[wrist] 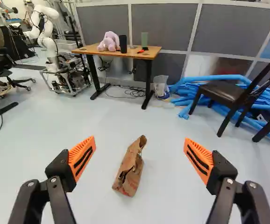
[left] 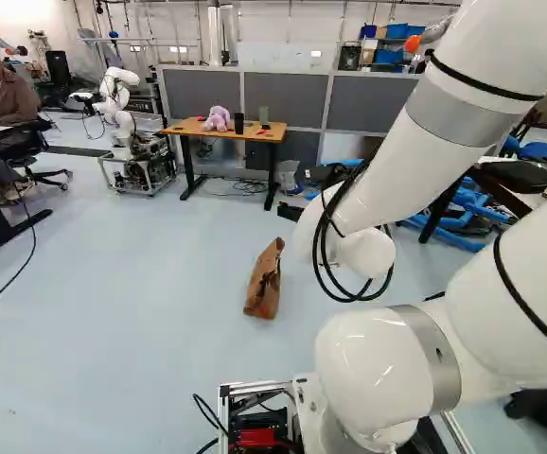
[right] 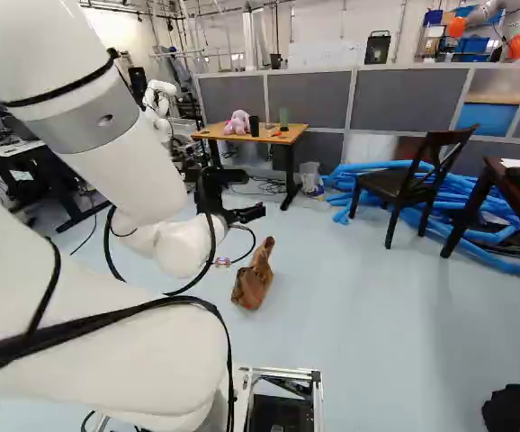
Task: Pick up the bag on the ground and place it on the table
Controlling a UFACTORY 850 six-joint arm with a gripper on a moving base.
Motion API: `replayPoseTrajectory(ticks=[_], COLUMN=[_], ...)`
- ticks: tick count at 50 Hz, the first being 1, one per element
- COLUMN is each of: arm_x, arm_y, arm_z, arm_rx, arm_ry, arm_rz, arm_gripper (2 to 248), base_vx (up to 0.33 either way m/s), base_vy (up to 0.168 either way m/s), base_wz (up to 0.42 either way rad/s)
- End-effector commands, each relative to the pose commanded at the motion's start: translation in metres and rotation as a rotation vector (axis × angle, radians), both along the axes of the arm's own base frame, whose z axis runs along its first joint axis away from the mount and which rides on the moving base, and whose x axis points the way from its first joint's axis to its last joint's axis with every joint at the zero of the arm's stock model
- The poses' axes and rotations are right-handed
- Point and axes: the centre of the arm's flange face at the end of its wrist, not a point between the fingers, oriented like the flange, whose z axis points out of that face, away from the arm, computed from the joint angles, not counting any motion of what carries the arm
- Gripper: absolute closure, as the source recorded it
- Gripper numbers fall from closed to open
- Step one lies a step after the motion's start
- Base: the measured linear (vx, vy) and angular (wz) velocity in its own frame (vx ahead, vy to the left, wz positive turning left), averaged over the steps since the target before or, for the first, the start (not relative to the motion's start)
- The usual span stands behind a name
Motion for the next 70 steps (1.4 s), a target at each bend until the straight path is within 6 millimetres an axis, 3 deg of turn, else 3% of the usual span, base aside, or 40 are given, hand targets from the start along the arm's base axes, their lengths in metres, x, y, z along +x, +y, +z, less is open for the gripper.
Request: replayPoseTrajectory(ticks=[45,70], arm_x=[0.0,0.014], arm_y=[0.0,0.004], arm_z=[0.0,0.002], arm_rx=[0.0,0.0], arm_ry=[0.0,0.011], arm_rz=[0.0,0.013], arm_gripper=[3,3], base_vx=[0.142,0.009], base_vy=[0.009,0.004], base_wz=[-0.011,0.0])
